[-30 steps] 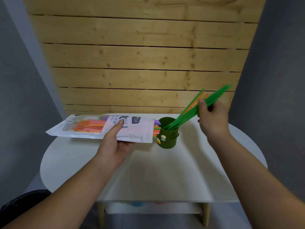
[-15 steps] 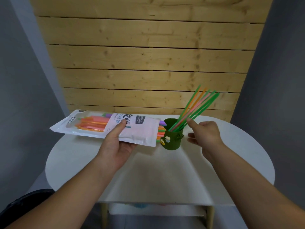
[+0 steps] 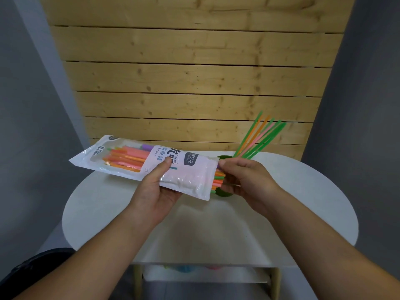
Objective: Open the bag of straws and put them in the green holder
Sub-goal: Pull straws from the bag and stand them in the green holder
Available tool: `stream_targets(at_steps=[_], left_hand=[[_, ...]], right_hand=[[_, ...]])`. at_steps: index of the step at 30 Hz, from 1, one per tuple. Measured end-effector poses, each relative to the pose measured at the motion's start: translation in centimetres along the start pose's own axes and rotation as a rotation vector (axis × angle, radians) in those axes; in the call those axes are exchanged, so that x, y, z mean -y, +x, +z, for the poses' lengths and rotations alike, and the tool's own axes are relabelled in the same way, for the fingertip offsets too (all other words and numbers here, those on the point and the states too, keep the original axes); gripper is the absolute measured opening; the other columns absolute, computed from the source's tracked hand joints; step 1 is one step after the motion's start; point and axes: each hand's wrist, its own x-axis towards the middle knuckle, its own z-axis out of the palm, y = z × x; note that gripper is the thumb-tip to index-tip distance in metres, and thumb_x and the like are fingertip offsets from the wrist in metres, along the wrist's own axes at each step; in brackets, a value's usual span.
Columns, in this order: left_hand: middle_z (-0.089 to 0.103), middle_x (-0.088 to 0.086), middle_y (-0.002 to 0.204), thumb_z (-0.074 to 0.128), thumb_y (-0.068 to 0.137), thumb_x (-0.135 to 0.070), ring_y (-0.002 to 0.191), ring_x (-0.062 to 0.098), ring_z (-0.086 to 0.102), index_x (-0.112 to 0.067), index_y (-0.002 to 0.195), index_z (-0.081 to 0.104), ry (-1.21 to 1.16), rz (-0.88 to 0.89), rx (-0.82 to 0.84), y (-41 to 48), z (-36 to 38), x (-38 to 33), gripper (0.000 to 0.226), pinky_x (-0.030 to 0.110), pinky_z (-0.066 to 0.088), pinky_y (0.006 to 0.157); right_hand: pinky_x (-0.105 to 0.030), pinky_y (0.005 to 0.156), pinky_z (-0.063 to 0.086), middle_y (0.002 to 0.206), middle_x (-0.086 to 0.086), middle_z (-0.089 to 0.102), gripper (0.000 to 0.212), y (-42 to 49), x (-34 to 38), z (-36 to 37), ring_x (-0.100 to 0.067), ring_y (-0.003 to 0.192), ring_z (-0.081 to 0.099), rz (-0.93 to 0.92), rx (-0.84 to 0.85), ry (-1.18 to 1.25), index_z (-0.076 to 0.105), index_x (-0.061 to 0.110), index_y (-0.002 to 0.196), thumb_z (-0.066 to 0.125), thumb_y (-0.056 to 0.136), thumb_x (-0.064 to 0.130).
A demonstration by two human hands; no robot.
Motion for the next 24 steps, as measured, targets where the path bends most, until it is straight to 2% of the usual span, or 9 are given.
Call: stream_targets(at_steps=[6,11,16,19,24], left_hand=[[0.078,0.010,0.106,0.065,0.093,-0.013,0.089,0.023,0.077,-0.016,0.114,0.066,0.004,0.010,-0.015,-0.03,0.00,-0.06,0.021,0.040,0.064,0.073],[0.079,0.009,0.103,0.064,0.094,-0.012,0.086,0.022,0.077,-0.016,0.108,0.067,0.001,0.020,-0.028,0.00,0.08,-0.17,0.015,0.041,0.063,0.077],[0.079,0.008,0.099,0.063,0.094,-0.013,0.085,0.021,0.077,-0.016,0.109,0.067,0.014,0.018,-0.011,-0.05,0.17,-0.06,0.016,0.041,0.062,0.078],[0.079,0.008,0.099,0.063,0.094,-0.013,0.085,0.021,0.077,-0.016,0.111,0.067,0.016,0.017,-0.008,-0.09,0.21,0.01,0.018,0.040,0.063,0.076],[0.079,0.008,0.100,0.063,0.094,-0.013,0.085,0.022,0.077,-0.015,0.111,0.067,0.009,0.019,-0.015,-0.07,0.04,-0.29,0.017,0.040,0.064,0.074]], right_hand=[[-0.023,0.058,0.055,0.079,-0.010,0.073,0.007,0.08,0.06,-0.12,-0.015,0.065,0.066,0.006,-0.011,0.005,0.075,0.007,0.088,0.068,0.089,0.010],[-0.024,0.058,0.057,0.077,-0.012,0.068,0.006,0.25,0.42,-0.64,-0.016,0.066,0.064,0.028,-0.047,0.089,0.071,0.005,0.088,0.066,0.090,0.006],[-0.031,0.072,0.059,0.091,-0.015,0.070,0.010,0.33,0.09,-0.29,-0.024,0.082,0.066,-0.012,-0.010,0.118,0.069,0.006,0.098,0.068,0.089,0.005],[-0.025,0.064,0.059,0.087,-0.015,0.072,0.007,0.42,0.02,-0.17,-0.026,0.079,0.064,-0.044,-0.046,0.059,0.072,0.006,0.095,0.068,0.089,0.003],[-0.024,0.068,0.058,0.092,-0.014,0.073,0.006,0.52,0.38,-1.00,-0.021,0.084,0.071,-0.049,-0.100,0.052,0.074,0.007,0.086,0.069,0.089,0.003]])
